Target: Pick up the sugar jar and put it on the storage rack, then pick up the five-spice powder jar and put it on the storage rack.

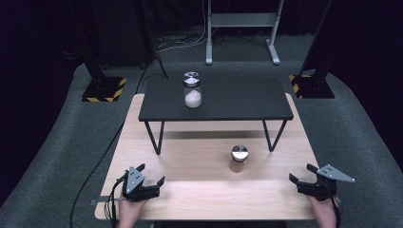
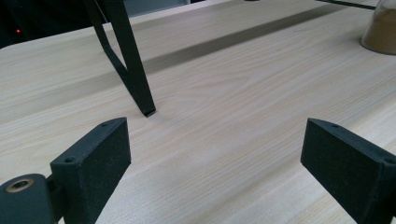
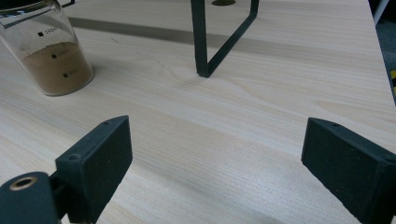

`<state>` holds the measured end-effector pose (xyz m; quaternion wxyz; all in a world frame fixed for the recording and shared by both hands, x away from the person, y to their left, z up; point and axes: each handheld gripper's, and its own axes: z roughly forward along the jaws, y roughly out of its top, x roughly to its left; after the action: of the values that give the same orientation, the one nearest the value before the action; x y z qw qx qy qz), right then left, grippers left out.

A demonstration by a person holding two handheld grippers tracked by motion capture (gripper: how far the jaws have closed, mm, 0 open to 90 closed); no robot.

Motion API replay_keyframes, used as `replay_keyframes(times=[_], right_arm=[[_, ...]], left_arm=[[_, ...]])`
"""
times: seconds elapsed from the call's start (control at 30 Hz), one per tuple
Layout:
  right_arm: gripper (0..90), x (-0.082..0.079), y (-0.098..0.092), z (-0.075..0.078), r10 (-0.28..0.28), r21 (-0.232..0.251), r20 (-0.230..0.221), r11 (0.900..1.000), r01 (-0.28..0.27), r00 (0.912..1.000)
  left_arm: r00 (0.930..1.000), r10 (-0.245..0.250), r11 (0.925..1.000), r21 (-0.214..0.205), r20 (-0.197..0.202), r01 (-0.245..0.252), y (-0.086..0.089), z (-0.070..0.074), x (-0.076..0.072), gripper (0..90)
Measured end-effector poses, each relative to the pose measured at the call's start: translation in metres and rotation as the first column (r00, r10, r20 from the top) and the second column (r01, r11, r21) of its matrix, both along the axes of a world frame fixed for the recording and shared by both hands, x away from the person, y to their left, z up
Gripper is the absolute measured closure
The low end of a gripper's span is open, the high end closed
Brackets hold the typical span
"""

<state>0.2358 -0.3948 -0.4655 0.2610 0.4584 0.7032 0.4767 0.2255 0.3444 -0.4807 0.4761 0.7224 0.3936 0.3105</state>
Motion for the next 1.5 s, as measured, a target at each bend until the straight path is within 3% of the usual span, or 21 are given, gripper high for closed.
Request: replay_keyframes(times=[1.5], right_arm=[[7.0,0.0001,-0.0001,-0.0003,0.005,-0.005,0.005,1.0000,-0.005,1.0000]], left_arm=[[0.9999,-0.004,1.0000,0.004,-0.012,0.005,-0.0009,0.0008,0.0018,7.7]])
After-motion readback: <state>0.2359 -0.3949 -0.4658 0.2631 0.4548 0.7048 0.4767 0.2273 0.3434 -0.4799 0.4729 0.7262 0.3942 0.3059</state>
